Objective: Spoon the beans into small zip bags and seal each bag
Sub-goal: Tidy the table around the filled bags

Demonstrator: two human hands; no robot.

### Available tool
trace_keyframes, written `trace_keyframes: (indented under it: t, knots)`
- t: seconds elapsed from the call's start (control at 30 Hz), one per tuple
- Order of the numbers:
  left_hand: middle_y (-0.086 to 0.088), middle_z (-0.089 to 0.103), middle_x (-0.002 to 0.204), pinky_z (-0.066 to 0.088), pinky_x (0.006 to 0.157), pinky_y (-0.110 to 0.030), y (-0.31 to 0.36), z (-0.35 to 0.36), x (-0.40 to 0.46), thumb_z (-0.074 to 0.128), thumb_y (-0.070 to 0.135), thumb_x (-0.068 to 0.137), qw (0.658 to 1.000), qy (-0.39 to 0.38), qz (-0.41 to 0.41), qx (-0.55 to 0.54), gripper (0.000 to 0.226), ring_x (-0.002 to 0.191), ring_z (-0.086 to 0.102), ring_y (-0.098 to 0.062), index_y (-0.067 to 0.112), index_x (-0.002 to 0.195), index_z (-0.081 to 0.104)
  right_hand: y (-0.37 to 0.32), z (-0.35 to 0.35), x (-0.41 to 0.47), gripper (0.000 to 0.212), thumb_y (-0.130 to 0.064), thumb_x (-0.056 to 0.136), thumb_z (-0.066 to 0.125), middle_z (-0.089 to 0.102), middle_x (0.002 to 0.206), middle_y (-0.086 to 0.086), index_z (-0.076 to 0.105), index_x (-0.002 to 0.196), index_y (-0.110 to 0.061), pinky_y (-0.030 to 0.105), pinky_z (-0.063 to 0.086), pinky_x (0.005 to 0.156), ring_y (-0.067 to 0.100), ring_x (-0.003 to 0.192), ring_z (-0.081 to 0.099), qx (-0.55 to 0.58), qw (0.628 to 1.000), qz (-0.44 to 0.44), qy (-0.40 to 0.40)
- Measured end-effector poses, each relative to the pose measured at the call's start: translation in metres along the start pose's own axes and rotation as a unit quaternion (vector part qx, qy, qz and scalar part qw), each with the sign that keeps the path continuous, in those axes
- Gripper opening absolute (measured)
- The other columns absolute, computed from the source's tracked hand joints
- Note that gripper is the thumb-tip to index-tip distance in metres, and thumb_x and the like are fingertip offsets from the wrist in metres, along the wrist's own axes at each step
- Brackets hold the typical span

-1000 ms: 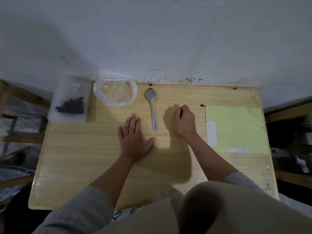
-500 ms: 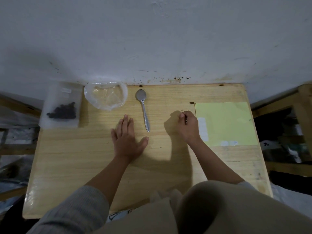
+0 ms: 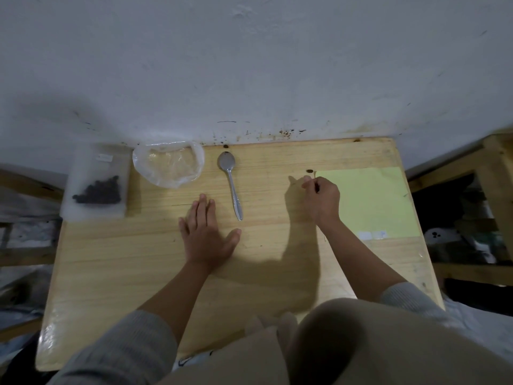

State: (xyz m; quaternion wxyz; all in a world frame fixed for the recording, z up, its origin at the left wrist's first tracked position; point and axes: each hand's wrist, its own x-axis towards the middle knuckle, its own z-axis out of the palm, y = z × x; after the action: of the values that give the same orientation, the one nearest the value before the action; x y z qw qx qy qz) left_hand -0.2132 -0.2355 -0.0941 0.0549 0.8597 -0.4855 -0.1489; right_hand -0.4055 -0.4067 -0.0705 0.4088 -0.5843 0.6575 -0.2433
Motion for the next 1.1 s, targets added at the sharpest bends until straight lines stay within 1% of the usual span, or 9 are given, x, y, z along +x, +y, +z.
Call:
trace_keyframes:
  t: [0.07, 0.13, 0.23, 0.33, 0.47, 0.57, 0.67, 0.9, 1.1]
  knots:
    - [-0.005, 0.01, 0.159, 0.011, 0.112, -0.058, 0.0, 0.0, 0.0, 0.035, 0.073, 0.068, 1.0, -0.004, -0.003, 0.002, 0.101, 0.146, 0.008, -0.023, 0.012, 0.148, 0.023, -0.002, -0.002, 0.007, 0.048, -0.033, 0.096, 0.05, 0.053, 0.058, 0.012, 0.055, 0.069, 0.007, 0.027, 0.034, 0.058, 0.015, 0.054, 0.043, 0.003, 1.0, 0.002, 0.007]
    - [-0.005, 0.01, 0.159, 0.01, 0.112, -0.057, 0.001, -0.001, 0.0, 0.033, 0.074, 0.067, 1.0, -0.002, -0.005, -0.001, 0.102, 0.146, 0.008, -0.023, 0.012, 0.148, 0.023, -0.004, -0.003, 0.013, 0.051, -0.033, 0.098, 0.046, 0.062, 0.068, 0.017, 0.058, 0.071, 0.008, 0.027, 0.035, 0.06, 0.017, 0.061, 0.049, 0.017, 1.0, 0.006, 0.009]
    - [-0.008, 0.016, 0.158, 0.013, 0.111, -0.059, 0.001, 0.0, -0.001, 0.035, 0.073, 0.068, 1.0, 0.004, 0.002, -0.012, 0.101, 0.145, 0.013, -0.026, 0.009, 0.146, 0.027, -0.006, -0.005, 0.018, 0.034, -0.021, 0.099, 0.043, 0.061, 0.073, -0.002, 0.066, 0.086, 0.0, 0.022, 0.036, 0.063, 0.015, 0.068, 0.052, 0.008, 1.0, 0.0, -0.012]
    - [-0.01, 0.021, 0.156, 0.02, 0.108, -0.061, 0.0, -0.001, -0.002, 0.038, 0.071, 0.07, 1.0, 0.005, 0.012, -0.008, 0.098, 0.142, 0.02, -0.03, 0.008, 0.144, 0.031, -0.006, -0.006, 0.023, 0.023, -0.006, 0.095, 0.042, 0.054, 0.071, -0.01, 0.064, 0.092, -0.003, 0.01, 0.036, 0.055, 0.01, 0.064, 0.049, 0.002, 1.0, -0.005, -0.029]
    - [-0.01, 0.02, 0.156, 0.021, 0.107, -0.061, -0.001, -0.001, -0.002, 0.038, 0.071, 0.071, 1.0, -0.003, 0.014, -0.002, 0.096, 0.143, 0.019, -0.029, 0.009, 0.144, 0.03, -0.004, -0.004, 0.025, 0.026, -0.01, 0.097, 0.04, 0.061, 0.082, -0.001, 0.066, 0.098, -0.007, 0.015, 0.035, 0.059, 0.008, 0.063, 0.049, 0.001, 1.0, -0.001, -0.02]
    - [-0.01, 0.021, 0.156, 0.023, 0.106, -0.061, -0.002, 0.0, -0.002, 0.039, 0.071, 0.071, 1.0, -0.005, 0.014, 0.003, 0.096, 0.142, 0.02, -0.03, 0.009, 0.144, 0.03, -0.002, -0.005, 0.023, 0.023, -0.015, 0.095, 0.049, 0.063, 0.075, 0.002, 0.071, 0.098, -0.007, 0.019, 0.038, 0.061, 0.007, 0.059, 0.049, -0.015, 1.0, -0.022, 0.008]
    - [-0.01, 0.021, 0.156, 0.024, 0.106, -0.061, -0.002, -0.001, -0.001, 0.039, 0.071, 0.072, 1.0, -0.006, 0.013, 0.006, 0.096, 0.142, 0.021, -0.03, 0.009, 0.144, 0.03, -0.003, -0.008, 0.024, 0.019, -0.023, 0.088, 0.062, 0.066, 0.07, -0.001, 0.076, 0.094, -0.01, 0.013, 0.037, 0.057, 0.009, 0.059, 0.053, -0.041, 0.998, -0.042, 0.032]
    - [-0.01, 0.021, 0.156, 0.023, 0.106, -0.062, -0.001, -0.002, -0.002, 0.039, 0.072, 0.073, 1.0, -0.002, 0.015, 0.004, 0.095, 0.142, 0.02, -0.03, 0.009, 0.144, 0.03, -0.009, -0.009, 0.032, 0.024, -0.017, 0.086, 0.064, 0.071, 0.086, 0.015, 0.071, 0.107, -0.007, 0.034, 0.05, 0.076, 0.027, 0.081, 0.064, -0.082, 0.995, -0.046, 0.02]
    - [-0.009, 0.019, 0.157, 0.021, 0.107, -0.062, -0.001, -0.002, -0.002, 0.038, 0.072, 0.072, 1.0, -0.001, 0.014, -0.002, 0.096, 0.143, 0.018, -0.03, 0.009, 0.144, 0.029, -0.005, -0.004, 0.037, 0.023, -0.017, 0.089, 0.057, 0.07, 0.074, 0.019, 0.073, 0.085, -0.001, 0.033, 0.047, 0.062, 0.034, 0.073, 0.064, -0.149, 0.986, -0.069, -0.005]
